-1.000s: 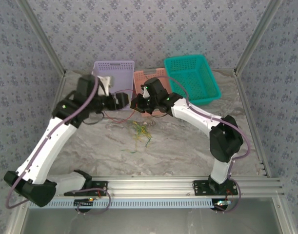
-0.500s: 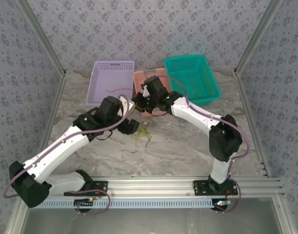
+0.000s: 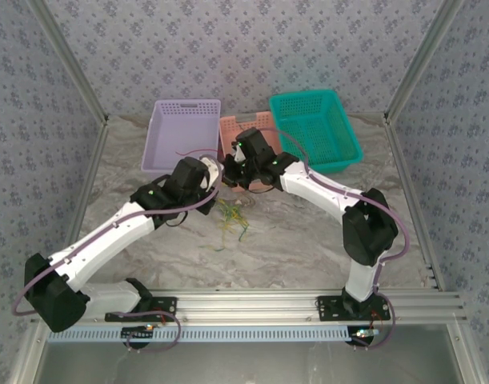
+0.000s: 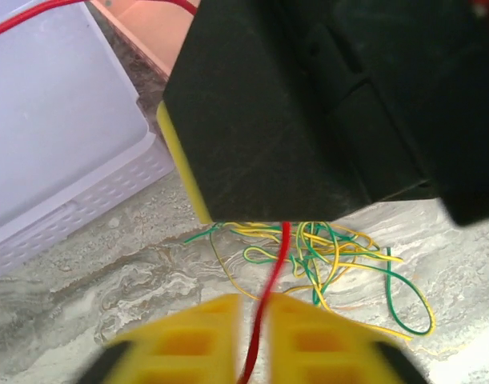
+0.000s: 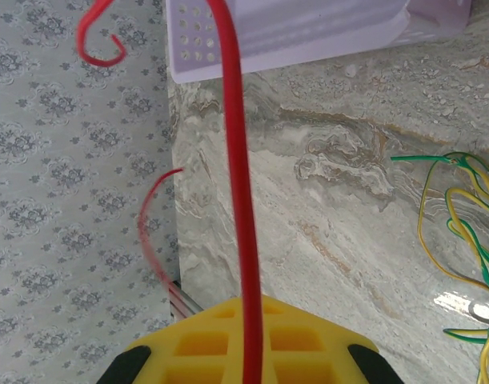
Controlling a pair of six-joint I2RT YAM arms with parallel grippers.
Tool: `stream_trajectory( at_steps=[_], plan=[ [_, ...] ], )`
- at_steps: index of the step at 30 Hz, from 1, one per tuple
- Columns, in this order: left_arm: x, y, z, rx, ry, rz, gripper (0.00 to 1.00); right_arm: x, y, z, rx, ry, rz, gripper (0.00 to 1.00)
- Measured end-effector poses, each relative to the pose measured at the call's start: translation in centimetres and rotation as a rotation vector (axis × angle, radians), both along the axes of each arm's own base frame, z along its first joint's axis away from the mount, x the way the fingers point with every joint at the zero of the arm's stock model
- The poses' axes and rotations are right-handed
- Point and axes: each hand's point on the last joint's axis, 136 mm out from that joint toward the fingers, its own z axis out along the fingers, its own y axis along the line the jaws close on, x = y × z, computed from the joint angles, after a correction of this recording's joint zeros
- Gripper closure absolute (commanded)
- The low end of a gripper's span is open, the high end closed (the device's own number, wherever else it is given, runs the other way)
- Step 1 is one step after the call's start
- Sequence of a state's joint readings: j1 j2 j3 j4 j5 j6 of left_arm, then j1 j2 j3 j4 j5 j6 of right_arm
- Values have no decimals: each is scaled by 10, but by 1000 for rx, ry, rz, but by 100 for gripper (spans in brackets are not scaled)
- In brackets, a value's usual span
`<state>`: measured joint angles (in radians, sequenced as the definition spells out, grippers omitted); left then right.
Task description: Untangle the cables
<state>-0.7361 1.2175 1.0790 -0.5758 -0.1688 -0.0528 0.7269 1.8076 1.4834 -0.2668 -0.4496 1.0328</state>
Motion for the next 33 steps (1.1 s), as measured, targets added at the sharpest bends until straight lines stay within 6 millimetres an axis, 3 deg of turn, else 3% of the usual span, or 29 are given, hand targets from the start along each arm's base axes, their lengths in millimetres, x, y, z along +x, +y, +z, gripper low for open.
stream_trajectory(
  at_steps=[2,4,5,6,8,10,12,13,14,17,24,29,33],
  plan=[
    [-1,-2,1,-4,-1,-2,100,0,0,2,3,-4,0,96],
    [-1,-2,2,-11,-3,2,100,-1,-1,4,10,-12,-1,70],
    [-1,-1,4,-15,-5,4,100,-3,-3,6,13,-16,-3,64],
    [0,-1,7,-17,-10,7,100,-3,-6,7,12,-24,-7,69],
    [3,0,15,-30,-21,14,100,-6,-13,12,12,-43,-22,96],
    [5,-1,22,-51,-22,11,100,-5,-19,25,24,-74,-41,99],
    [6,-2,27,-76,-24,6,100,-3,-24,41,46,-110,-50,82],
    [7,-3,30,-89,-30,6,100,-4,-26,46,51,-123,-51,65],
    [8,-1,32,-93,-32,13,100,-3,-29,50,48,-135,-57,54],
    [15,10,38,-98,-43,50,100,0,-41,56,30,-172,-87,37],
    [44,40,66,-102,-83,177,100,-9,-89,75,-28,-281,-180,35],
    [79,56,88,-83,-136,259,100,-35,-120,104,-48,-416,-202,34],
    [118,68,105,-25,-199,325,100,-54,-135,106,-75,-486,-188,33]
  ],
)
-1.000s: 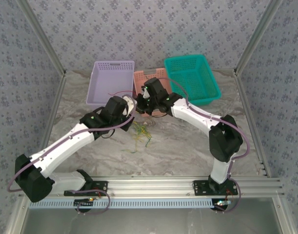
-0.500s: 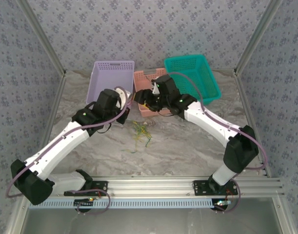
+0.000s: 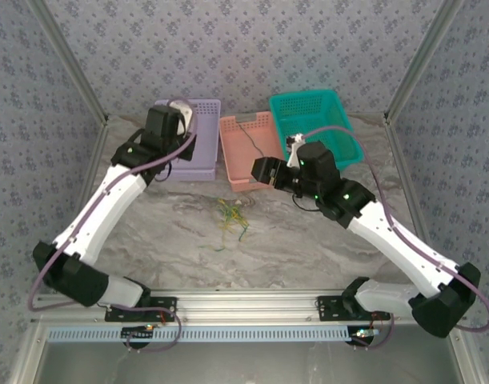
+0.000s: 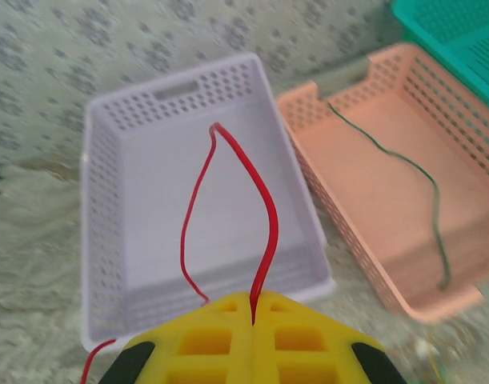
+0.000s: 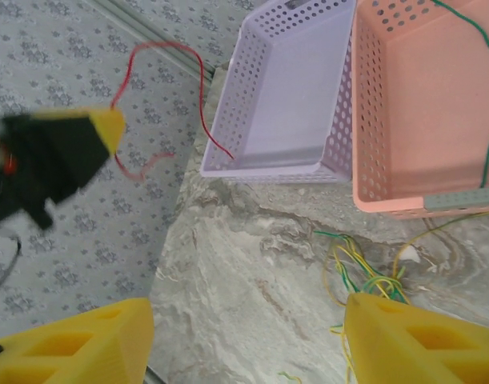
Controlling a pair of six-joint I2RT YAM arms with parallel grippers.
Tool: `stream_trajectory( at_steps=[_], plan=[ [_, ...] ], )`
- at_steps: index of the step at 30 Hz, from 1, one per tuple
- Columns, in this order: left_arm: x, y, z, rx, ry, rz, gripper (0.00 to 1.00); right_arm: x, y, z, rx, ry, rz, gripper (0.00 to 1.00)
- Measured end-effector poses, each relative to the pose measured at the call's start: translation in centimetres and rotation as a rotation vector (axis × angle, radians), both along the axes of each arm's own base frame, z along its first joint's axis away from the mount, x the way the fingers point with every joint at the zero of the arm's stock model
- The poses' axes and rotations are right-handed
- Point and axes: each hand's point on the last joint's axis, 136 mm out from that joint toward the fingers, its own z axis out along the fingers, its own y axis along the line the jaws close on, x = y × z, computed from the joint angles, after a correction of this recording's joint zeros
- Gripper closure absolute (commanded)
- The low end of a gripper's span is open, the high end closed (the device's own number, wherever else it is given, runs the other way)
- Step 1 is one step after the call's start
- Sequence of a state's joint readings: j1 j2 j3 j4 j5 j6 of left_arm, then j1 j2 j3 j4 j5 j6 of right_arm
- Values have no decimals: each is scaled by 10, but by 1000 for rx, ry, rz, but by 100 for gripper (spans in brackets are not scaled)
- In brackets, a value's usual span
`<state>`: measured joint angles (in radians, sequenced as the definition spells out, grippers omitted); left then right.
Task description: Untangle the cables
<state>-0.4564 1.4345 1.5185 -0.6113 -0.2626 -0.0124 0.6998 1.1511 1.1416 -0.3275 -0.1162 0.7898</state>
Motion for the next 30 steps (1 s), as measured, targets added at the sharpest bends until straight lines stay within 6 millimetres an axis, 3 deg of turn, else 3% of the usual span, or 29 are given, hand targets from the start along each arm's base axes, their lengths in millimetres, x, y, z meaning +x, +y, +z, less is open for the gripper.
stream_trajectory(
  at_steps=[4,7,10,11,13,15,17,18,21,23,26,28,30],
  plan=[
    [48,8,-4,79,-39,70,100,-18,-5,-10,-53,-34,34,32],
    [83,16,-30,138,-22,124,100,-34,-8,-14,-79,-59,66,32],
    [114,19,-68,194,26,161,100,-44,-14,-14,-88,-83,78,31],
    [122,18,-82,209,49,166,96,-47,-15,-14,-89,-87,82,31],
    [135,14,-113,234,110,163,62,-51,-16,-19,-96,-89,87,30],
    [141,10,-145,245,181,171,46,-53,-16,-28,-112,-79,94,30],
    [135,8,-166,238,236,180,34,-55,-16,-37,-127,-64,100,30],
    [130,8,-173,227,261,184,33,-56,-16,-42,-134,-57,104,30],
    [111,7,-168,182,280,200,29,-59,-15,-57,-163,-39,106,31],
    [97,2,-146,129,263,208,30,-60,-13,-69,-193,-23,104,34],
    [63,-12,-92,-10,193,195,34,-62,-7,-91,-254,13,96,36],
    [23,-24,-61,-137,160,155,35,-65,-4,-115,-304,52,95,38],
    [-19,-36,-51,-253,161,110,35,-69,-3,-141,-361,97,99,40]
  ],
)
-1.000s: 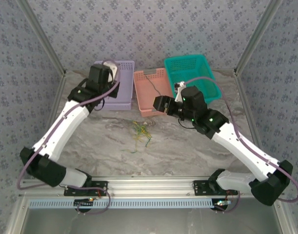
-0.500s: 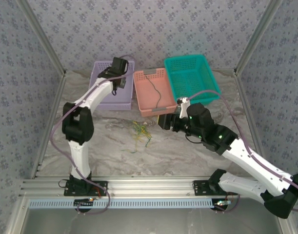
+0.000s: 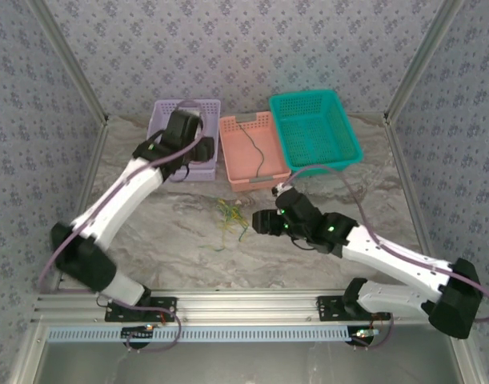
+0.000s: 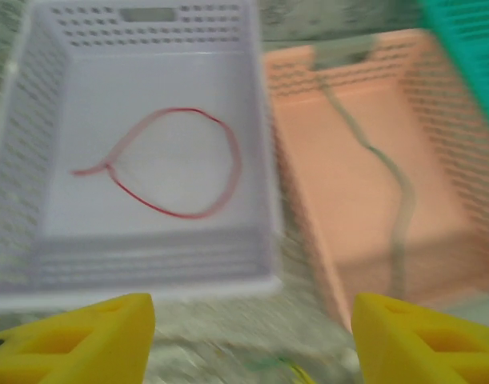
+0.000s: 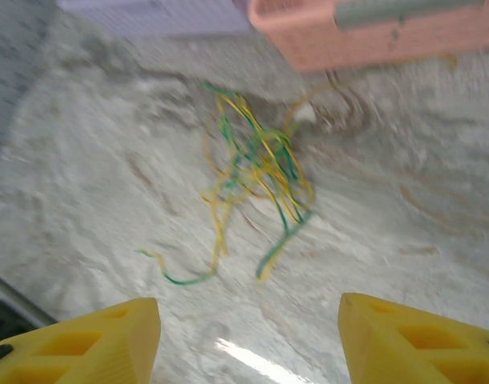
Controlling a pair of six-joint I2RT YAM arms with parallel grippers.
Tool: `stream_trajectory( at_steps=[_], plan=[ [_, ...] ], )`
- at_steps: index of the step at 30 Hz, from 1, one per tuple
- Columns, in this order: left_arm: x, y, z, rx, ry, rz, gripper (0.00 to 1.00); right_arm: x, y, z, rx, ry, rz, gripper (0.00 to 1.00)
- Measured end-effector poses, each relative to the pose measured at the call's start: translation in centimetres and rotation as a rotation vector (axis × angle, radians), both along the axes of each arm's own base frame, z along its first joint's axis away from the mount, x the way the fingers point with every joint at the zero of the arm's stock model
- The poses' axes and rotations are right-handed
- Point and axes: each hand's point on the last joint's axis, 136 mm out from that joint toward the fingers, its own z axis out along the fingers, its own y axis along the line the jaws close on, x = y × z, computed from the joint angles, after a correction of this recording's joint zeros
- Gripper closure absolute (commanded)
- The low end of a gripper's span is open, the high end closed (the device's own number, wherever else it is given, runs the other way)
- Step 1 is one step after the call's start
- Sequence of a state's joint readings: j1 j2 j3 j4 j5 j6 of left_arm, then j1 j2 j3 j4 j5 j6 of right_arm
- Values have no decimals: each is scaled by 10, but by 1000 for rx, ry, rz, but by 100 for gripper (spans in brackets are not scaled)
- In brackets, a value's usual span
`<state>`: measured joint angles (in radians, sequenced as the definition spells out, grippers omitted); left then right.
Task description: Untangle the cables
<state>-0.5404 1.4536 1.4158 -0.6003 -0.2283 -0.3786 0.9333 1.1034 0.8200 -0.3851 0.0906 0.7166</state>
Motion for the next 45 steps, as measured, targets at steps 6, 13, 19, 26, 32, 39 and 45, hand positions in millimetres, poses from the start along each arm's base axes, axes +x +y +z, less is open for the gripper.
stream_trajectory(
  at_steps=[6,13,19,26,32,39,45],
  plan=[
    [-98,-40,-92,-194,213,-62,39,1,9,-63,-131,97,6,45],
    [-128,-54,-183,-295,428,67,46,26,21,-106,-162,169,-22,49],
    [-124,-61,-191,-410,427,142,46,45,41,-127,-162,203,-10,48],
    [-129,-68,-202,-418,454,170,61,57,60,-130,-159,195,25,69],
    [-128,-70,-217,-415,465,197,99,59,65,-135,-159,190,45,100],
    [-124,-41,-206,-365,383,260,100,47,54,-123,-147,167,50,100],
    [-120,15,-179,-400,284,354,100,26,29,-83,-99,100,79,100]
  ],
)
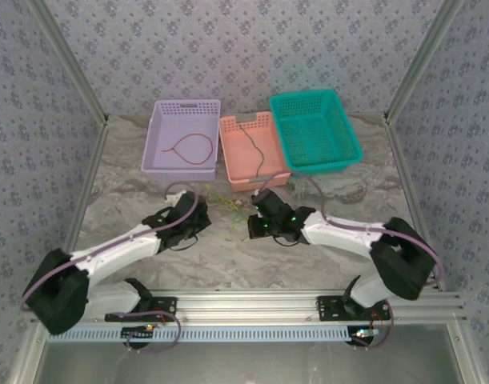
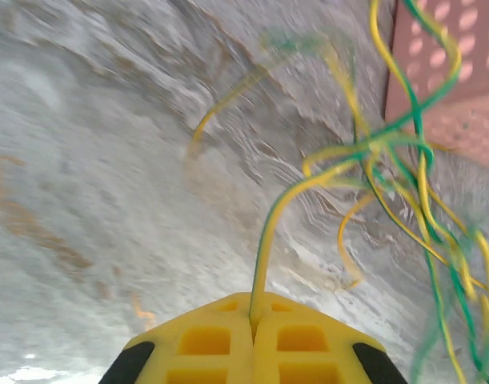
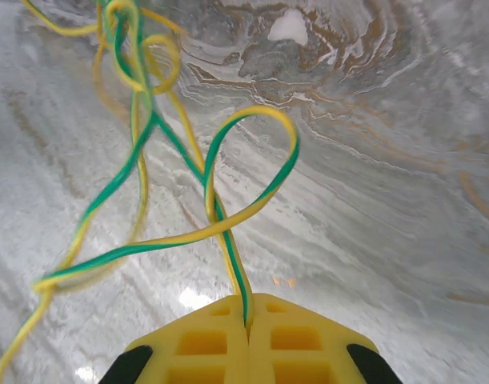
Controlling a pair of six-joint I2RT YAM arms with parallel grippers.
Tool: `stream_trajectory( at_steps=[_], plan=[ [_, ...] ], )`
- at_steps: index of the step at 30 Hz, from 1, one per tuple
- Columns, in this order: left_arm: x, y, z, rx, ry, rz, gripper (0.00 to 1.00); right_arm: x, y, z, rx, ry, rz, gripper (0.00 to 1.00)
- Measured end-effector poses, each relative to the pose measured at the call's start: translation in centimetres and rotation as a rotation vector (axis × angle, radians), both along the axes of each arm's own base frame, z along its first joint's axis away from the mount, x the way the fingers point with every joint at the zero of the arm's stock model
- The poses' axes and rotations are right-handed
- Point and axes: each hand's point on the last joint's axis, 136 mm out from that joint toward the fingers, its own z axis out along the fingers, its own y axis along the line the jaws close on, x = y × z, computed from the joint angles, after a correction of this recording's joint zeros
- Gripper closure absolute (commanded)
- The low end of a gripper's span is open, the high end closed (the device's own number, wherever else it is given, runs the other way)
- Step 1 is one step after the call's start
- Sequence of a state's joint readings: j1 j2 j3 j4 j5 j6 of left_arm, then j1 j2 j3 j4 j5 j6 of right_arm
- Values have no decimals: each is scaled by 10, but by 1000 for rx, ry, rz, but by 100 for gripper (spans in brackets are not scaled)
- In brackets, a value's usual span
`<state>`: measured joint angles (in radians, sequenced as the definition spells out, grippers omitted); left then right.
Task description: Untangle the cables
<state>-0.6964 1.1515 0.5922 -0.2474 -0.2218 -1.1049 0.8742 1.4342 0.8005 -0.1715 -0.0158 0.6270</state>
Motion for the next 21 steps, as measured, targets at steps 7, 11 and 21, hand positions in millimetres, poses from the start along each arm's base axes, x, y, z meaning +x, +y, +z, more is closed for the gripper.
stream_trajectory(
  at_steps=[7,11,21],
  plan=[
    [-6,30,10,9,-13,34,100,3,-42,21,-11,-42,-63,100],
    [-10,50,11,54,-8,76,100,13,-96,10,-95,-10,-215,100],
    [-16,49,7,48,11,35,100,10,-144,13,-97,10,-358,100]
  ],
)
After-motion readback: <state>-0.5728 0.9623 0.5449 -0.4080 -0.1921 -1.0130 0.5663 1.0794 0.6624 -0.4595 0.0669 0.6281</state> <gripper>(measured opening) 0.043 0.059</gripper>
